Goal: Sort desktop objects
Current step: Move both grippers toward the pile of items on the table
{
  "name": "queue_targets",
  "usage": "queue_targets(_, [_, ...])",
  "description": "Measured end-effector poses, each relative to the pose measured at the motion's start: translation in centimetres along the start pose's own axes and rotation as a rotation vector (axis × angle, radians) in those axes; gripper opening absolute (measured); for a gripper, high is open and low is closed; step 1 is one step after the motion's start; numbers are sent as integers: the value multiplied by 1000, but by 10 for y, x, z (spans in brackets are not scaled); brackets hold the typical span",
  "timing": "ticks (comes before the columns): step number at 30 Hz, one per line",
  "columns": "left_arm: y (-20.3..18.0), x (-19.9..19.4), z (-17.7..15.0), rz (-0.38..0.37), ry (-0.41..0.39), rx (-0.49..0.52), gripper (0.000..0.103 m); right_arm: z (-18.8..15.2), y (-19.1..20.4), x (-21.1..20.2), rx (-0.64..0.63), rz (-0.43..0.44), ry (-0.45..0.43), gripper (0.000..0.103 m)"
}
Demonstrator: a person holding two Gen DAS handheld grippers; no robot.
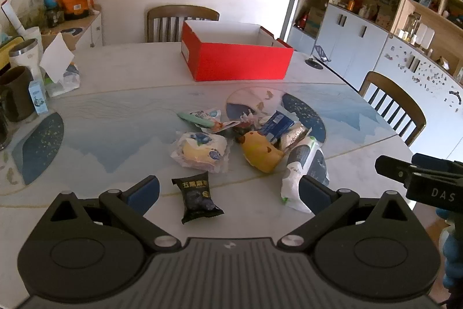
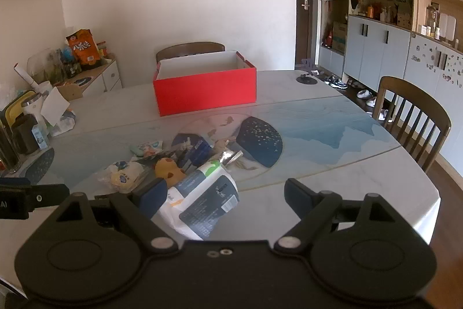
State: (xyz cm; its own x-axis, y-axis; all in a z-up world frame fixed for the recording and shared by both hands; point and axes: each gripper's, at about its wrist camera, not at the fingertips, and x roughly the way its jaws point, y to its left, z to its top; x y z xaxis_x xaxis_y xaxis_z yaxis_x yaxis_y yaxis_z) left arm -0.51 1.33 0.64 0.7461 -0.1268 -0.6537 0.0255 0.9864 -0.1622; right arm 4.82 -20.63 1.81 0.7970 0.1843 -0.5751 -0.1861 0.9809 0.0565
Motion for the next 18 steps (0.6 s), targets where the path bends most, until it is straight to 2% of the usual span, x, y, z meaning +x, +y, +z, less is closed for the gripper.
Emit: queue_targets(18, [17, 0, 5, 18, -6, -19, 103, 1, 8, 1, -7, -20, -17, 87])
